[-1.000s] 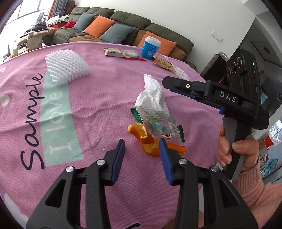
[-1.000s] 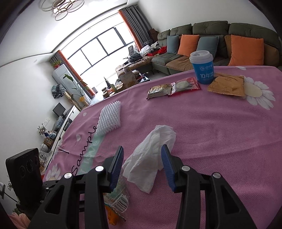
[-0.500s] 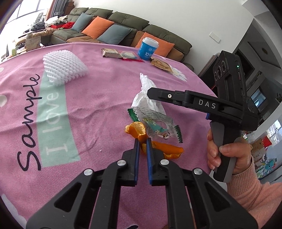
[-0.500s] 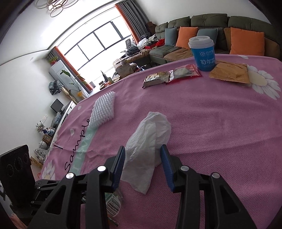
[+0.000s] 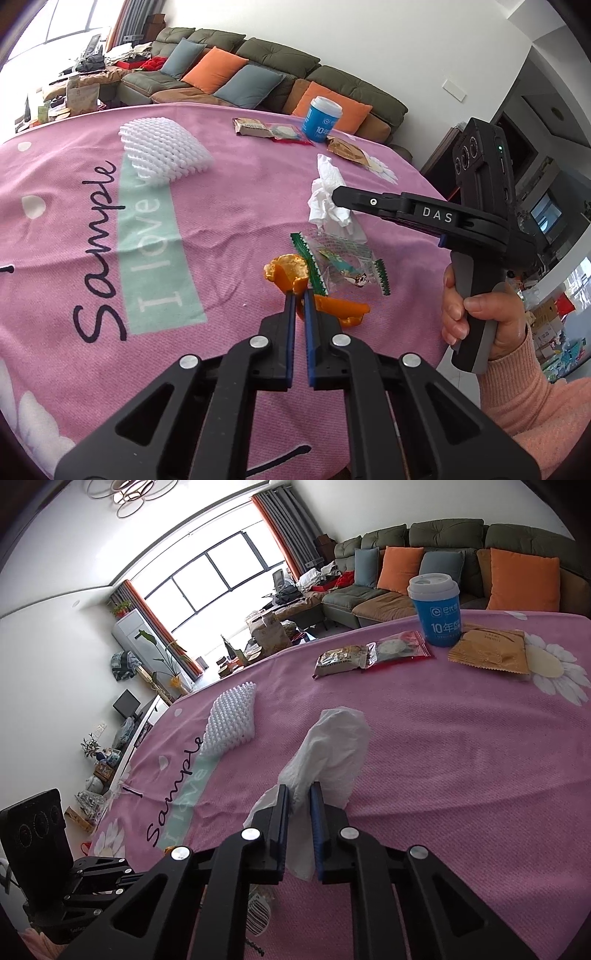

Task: Collect trash
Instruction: 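Grasp the orange peel with the left tool while the right tool grasps the white tissue, then carry the orange peel and white tissue toward the teal bin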

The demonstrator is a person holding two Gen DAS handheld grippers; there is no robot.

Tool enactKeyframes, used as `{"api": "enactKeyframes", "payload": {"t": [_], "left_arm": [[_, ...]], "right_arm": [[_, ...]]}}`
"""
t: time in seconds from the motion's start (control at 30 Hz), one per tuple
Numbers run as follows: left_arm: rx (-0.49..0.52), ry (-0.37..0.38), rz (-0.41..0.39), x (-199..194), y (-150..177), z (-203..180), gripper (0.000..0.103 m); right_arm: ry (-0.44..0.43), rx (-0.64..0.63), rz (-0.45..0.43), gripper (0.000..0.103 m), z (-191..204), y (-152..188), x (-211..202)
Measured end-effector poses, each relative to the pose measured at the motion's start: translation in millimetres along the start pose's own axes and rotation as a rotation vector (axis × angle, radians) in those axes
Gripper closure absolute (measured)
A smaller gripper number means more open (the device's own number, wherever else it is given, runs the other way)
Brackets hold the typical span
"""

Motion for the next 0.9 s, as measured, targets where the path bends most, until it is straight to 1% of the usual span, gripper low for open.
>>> {"api": "enactKeyframes", "payload": {"t": [0.27,0.5,0.67,0.9], "left_arm": [[-0.039,-0.043,-0.029,-18,7,24,0.099],[-0.073,-0.088,-0.064,-40,9,46,0.099],[-0.104,-0.113,-0.084,-53,11,60,0.099],[-0.145,-0.154,-0.105,-71,17,81,0.100]], "right_arm": [[-0.027,-0.035,-0.020,0.093,18,-9,-1],[-0.074,-0.084,-0.035,0.093,47,-17,2],[-0.119,-0.119,-0.022,0.093,73,-15,11],[-0.188,-0.158,0.020,0.093,112,-9,35]]}}
Point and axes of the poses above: each gripper's, at about its wrist camera, not at the fingertips, and x roughly the way its jaws point, z to its left, y to its underside, the point moved 8 cm from there along x, roughly the way its jaws point, and after that the axes turned 11 degrees about -y, right-handed, at the moved point
